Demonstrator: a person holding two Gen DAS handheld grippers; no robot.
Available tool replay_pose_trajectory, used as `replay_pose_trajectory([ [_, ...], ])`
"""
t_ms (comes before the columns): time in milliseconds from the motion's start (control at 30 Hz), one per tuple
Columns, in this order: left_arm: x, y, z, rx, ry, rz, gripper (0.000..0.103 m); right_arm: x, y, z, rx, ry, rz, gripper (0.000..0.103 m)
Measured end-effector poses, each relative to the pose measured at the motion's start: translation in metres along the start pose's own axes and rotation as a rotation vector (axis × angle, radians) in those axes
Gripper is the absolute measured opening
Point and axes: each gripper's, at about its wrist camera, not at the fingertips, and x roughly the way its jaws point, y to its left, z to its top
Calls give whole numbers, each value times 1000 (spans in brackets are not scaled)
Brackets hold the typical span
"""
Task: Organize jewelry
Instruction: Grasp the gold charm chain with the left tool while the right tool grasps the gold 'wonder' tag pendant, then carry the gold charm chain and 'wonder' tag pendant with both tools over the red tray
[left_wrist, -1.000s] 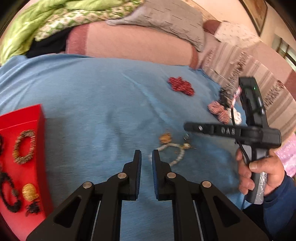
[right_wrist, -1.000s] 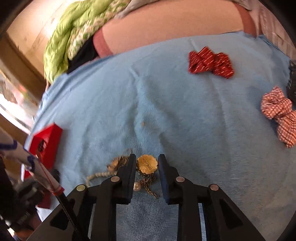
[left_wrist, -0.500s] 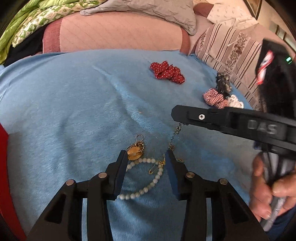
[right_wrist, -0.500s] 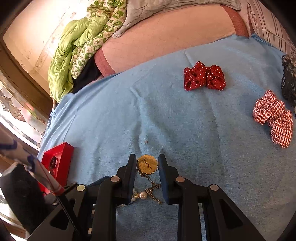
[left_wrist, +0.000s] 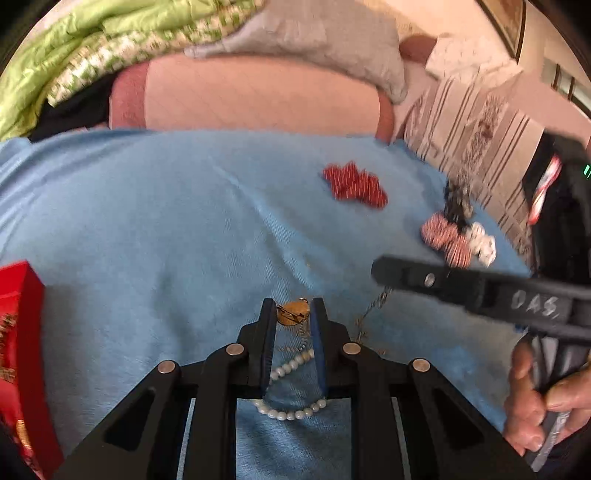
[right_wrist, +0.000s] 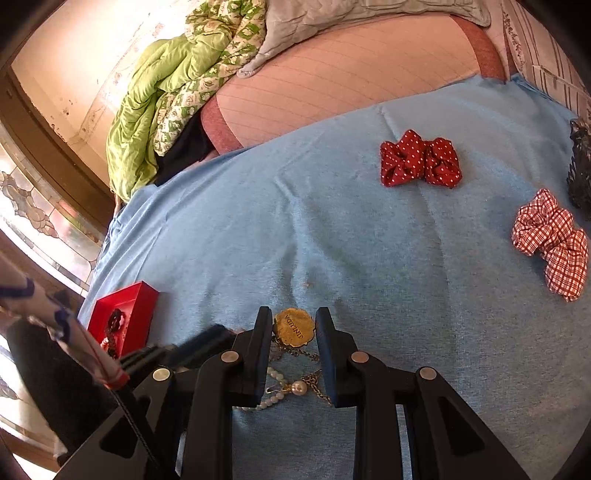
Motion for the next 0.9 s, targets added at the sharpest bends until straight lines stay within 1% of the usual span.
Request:
replay_pose_trajectory([
  [67,-12,3,4,-5,-37,-4,18,-2,3,0,-4,-9,10,26],
  [200,-37,9,9,21,-110,43,18,-7,13,2,-26,-31,27,26],
  [300,-47,17,11,7,-137,57,18,-9,20,2,-42,-49,37,26],
  [433,-59,25,12,8,-166,94,18,-14,30,3,-60,-78,55,26],
  [633,-77,39,11,-13,-195,105,18,-25,44,5,-87,-132,80,26],
  [900,-98,55,8,-48,-224,128,18,-27,59,2,-102,-146,99,26],
])
